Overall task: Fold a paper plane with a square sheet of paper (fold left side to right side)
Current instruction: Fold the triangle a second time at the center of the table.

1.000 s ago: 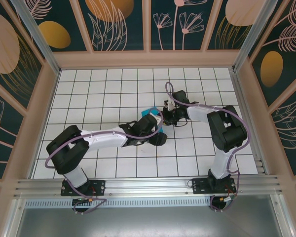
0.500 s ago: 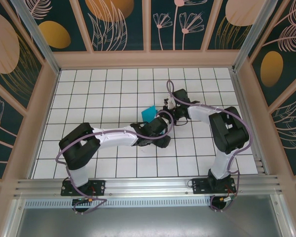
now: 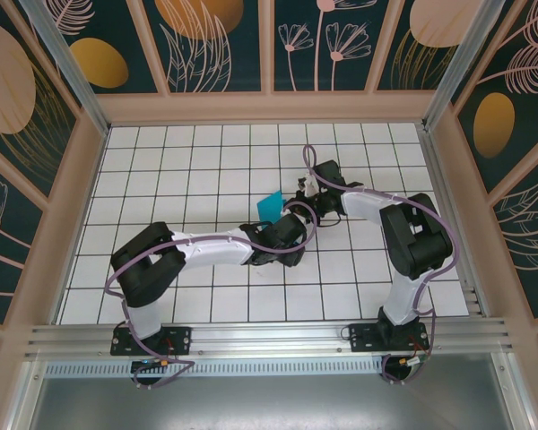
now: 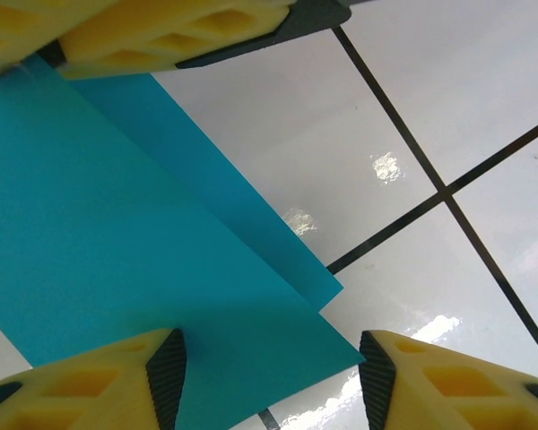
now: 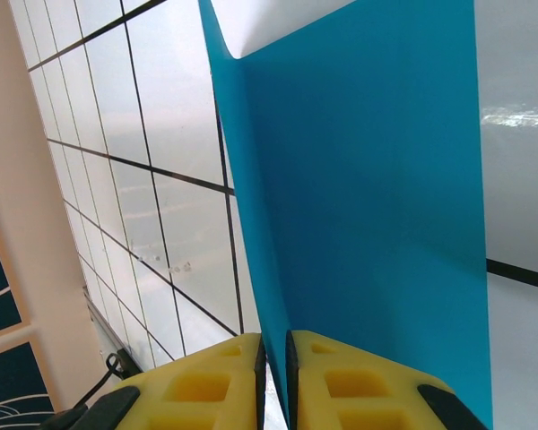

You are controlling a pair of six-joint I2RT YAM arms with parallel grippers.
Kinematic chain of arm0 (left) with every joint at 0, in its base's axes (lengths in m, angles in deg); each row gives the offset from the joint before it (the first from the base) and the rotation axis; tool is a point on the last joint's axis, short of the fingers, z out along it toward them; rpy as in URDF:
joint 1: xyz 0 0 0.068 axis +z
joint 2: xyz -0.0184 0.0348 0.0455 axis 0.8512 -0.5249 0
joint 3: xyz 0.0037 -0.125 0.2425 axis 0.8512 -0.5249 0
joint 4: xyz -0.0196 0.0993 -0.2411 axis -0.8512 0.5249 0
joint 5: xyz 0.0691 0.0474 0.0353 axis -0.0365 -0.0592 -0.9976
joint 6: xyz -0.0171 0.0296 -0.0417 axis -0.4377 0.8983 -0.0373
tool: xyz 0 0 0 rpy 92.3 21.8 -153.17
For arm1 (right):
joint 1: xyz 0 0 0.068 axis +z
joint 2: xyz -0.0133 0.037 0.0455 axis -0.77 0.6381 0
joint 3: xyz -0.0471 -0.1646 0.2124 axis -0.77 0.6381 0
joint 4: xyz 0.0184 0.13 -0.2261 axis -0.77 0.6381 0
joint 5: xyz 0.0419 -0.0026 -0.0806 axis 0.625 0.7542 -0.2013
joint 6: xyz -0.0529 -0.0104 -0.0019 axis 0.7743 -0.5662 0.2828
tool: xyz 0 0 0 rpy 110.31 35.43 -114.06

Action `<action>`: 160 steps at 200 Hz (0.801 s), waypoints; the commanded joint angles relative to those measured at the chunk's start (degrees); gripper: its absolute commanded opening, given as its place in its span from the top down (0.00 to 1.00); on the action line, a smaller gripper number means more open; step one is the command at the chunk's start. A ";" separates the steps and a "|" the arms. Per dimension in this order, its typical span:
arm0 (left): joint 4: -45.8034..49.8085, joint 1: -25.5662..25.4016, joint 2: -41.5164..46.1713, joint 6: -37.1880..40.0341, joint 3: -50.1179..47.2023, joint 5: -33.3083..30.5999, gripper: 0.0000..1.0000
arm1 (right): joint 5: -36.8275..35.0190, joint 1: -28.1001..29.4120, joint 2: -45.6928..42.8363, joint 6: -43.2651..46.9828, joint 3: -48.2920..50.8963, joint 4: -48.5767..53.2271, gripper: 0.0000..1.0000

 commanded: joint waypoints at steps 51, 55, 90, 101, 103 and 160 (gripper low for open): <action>0.18 -0.03 1.87 0.74 0.88 0.03 0.62 | -1.36 0.70 0.46 1.65 -1.85 3.24 0.83; 0.09 -0.06 2.01 0.76 0.88 0.05 0.62 | -1.45 0.69 0.46 1.73 -1.89 3.35 0.83; 0.04 -0.03 2.75 0.76 0.79 0.02 0.74 | -1.73 0.79 0.67 2.10 -1.98 3.66 0.83; -0.01 -0.01 3.03 0.77 0.71 0.03 0.78 | -1.77 0.86 0.79 2.14 -2.06 3.66 0.83; -0.01 -0.07 3.15 0.76 0.70 0.03 0.79 | -1.79 0.83 0.77 2.18 -2.07 3.66 0.83; -1.01 -0.07 3.79 0.25 -0.50 0.46 0.98 | -1.29 0.79 0.21 2.45 -2.16 3.02 0.80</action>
